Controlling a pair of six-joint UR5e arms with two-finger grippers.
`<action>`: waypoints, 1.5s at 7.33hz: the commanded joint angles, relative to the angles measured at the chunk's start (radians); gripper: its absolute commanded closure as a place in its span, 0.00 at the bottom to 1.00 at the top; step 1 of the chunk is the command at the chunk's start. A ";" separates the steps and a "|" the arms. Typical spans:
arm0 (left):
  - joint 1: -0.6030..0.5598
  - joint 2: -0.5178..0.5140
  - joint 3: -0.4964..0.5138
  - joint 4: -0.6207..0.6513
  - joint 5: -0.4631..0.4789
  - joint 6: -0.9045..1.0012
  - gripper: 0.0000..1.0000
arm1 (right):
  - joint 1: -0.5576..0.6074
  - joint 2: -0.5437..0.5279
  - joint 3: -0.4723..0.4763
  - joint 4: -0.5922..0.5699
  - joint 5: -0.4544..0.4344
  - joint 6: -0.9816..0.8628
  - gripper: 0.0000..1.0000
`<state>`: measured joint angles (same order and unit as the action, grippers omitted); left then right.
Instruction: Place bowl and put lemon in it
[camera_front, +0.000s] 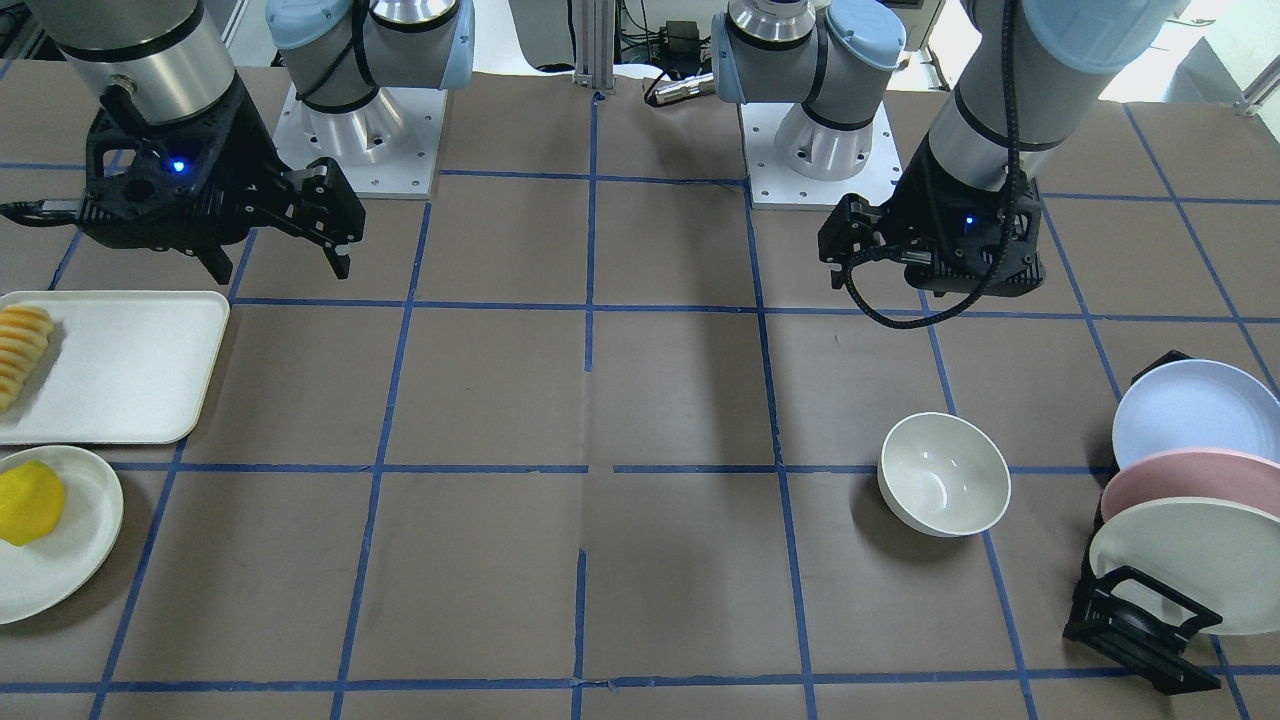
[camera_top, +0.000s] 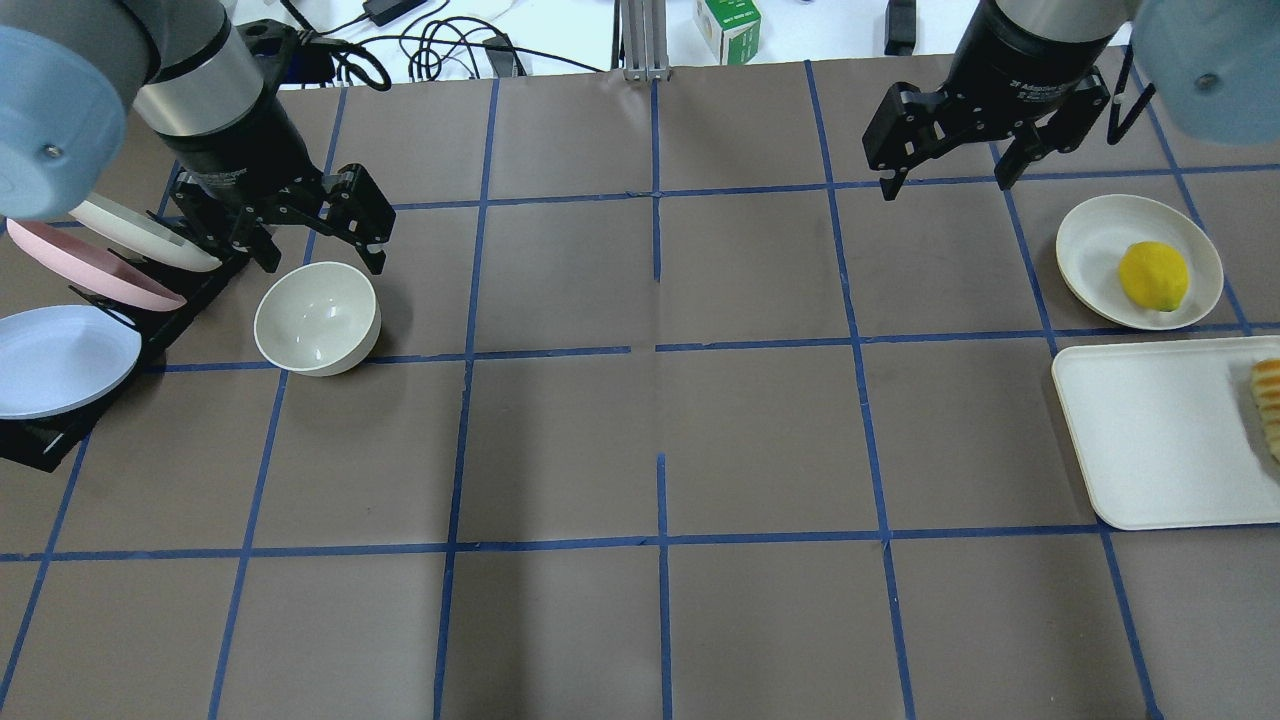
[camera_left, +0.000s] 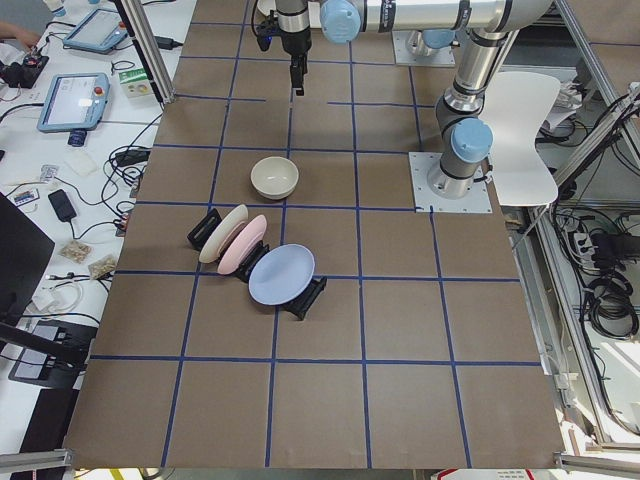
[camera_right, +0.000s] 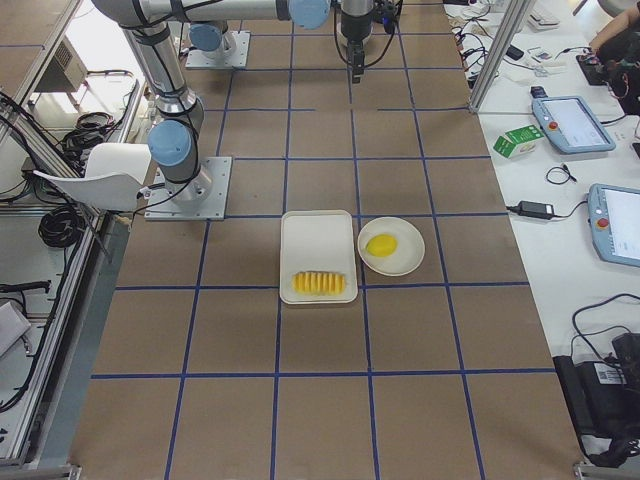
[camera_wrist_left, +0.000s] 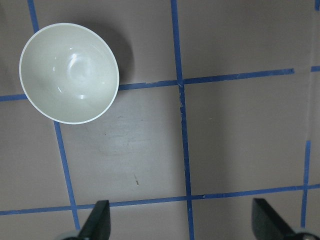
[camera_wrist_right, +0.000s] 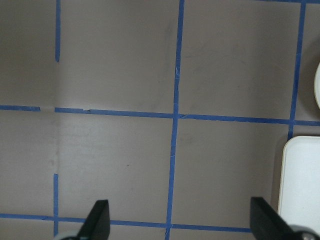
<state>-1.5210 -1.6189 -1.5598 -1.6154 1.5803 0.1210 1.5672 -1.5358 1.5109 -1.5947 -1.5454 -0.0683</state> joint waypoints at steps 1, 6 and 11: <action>0.001 0.011 0.003 0.003 0.000 0.002 0.00 | 0.002 -0.001 0.005 0.001 -0.002 0.001 0.00; 0.001 0.010 0.000 0.016 -0.002 0.002 0.00 | -0.123 0.014 -0.021 0.010 -0.034 -0.072 0.00; 0.051 -0.036 -0.003 0.092 0.006 0.023 0.00 | -0.499 0.246 -0.001 -0.227 -0.044 -0.552 0.00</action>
<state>-1.4939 -1.6430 -1.5620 -1.5359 1.5835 0.1398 1.1283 -1.3836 1.5055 -1.7164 -1.5885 -0.5044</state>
